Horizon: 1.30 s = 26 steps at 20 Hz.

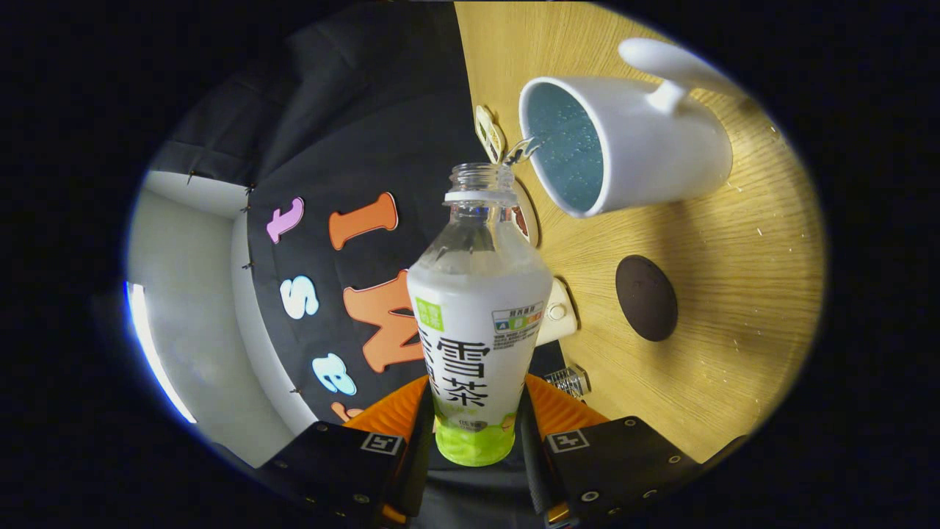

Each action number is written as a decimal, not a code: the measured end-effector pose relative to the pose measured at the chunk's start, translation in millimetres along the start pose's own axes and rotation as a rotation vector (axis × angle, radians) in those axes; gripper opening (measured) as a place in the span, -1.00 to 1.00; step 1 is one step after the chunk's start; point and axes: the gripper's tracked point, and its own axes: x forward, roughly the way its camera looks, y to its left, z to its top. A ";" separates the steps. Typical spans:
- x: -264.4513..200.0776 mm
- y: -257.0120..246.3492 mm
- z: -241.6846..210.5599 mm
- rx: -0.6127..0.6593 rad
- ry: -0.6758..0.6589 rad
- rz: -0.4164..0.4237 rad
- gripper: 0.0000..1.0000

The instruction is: Take the bottle from table, then pour the juice into the cup, finally place the bottle on the coaster

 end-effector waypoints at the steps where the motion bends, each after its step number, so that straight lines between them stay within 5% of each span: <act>1: 0.5 0.9 1.1 0.012 -0.006 0.001 0.13; 26: -2.1 34.7 5.7 0.273 -0.034 -0.017 0.13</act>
